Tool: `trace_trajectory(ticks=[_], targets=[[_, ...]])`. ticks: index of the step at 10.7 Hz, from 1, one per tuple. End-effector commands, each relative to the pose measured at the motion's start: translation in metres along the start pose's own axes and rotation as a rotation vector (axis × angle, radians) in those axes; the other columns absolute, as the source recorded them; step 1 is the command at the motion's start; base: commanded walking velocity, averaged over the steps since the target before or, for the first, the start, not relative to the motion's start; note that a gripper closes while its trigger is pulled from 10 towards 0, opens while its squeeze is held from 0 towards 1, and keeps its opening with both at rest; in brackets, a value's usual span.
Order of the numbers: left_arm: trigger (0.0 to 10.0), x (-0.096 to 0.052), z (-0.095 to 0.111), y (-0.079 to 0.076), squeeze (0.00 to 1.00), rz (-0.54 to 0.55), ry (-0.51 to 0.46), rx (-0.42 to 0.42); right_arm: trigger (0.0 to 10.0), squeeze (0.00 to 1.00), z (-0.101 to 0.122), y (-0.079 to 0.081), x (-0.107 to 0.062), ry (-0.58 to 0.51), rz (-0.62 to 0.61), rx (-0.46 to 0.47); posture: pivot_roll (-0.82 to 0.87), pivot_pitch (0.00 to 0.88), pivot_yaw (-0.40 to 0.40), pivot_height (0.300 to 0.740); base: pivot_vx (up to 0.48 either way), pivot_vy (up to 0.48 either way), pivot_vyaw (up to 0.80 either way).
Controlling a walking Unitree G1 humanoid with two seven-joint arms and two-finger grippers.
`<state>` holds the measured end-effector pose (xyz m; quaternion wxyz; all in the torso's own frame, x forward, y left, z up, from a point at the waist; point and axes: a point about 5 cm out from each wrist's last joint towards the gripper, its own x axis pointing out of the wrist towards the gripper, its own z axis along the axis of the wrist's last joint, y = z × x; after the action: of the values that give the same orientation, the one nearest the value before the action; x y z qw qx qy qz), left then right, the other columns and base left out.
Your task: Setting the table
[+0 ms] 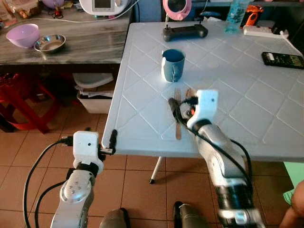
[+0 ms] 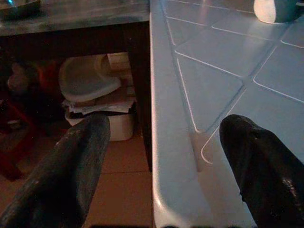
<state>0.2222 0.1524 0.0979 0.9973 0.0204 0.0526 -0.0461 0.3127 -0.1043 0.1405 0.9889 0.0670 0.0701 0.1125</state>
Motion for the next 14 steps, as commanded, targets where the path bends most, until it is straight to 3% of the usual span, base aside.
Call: trace_trajectory(ticks=[1,2,3,4,7,9,10,11,14], targets=[[10.0,-0.002,0.002,0.002,0.00,0.001,-0.001,0.011,10.0,0.00,-0.002,0.003,0.003,0.025,-0.004,0.030,0.03,0.151,0.053,0.740,0.000,0.000,0.00],[10.0,-0.002,0.002,0.002,0.00,-0.001,-0.001,0.011,9.2,0.00,-0.006,0.006,0.004,0.048,-0.006,0.052,0.04,0.153,0.052,0.740,0.000,0.000,0.00],[10.0,-0.003,0.002,0.001,0.00,-0.002,-0.001,0.010,2.3,0.00,-0.010,0.009,0.005,0.069,0.001,0.057,0.04,0.156,0.053,0.740,0.000,0.000,0.00],[10.0,-0.003,0.002,0.001,0.00,-0.003,0.000,0.010,0.0,0.00,-0.015,0.011,0.006,0.105,0.000,0.066,0.04,0.158,0.052,0.740,0.000,0.000,0.00],[10.0,-0.003,0.002,0.001,0.00,-0.004,0.001,0.009,0.0,0.00,-0.031,0.005,0.003,0.206,-0.034,0.042,0.04,0.159,0.050,0.740,0.000,0.000,0.00],[10.0,-0.002,0.003,0.001,0.00,-0.006,0.001,0.009,1.5,0.00,-0.033,0.002,0.001,0.221,-0.045,0.035,0.03,0.156,0.051,0.740,0.000,0.000,0.00],[10.0,-0.002,0.003,0.001,0.00,-0.007,0.001,0.008,10.0,0.00,-0.031,0.005,-0.001,0.233,-0.027,0.036,0.04,0.155,0.051,0.740,0.000,0.000,0.00],[10.0,-0.002,0.003,0.001,0.00,-0.007,0.001,0.008,10.0,0.00,-0.032,0.005,-0.003,0.260,-0.023,-0.010,0.04,0.154,0.050,0.740,0.000,0.000,0.00],[10.0,-0.001,0.003,0.002,0.00,-0.012,0.002,0.006,10.0,0.00,-0.036,0.004,-0.009,0.312,0.004,-0.005,0.04,0.153,0.049,0.740,0.000,0.000,0.00]])
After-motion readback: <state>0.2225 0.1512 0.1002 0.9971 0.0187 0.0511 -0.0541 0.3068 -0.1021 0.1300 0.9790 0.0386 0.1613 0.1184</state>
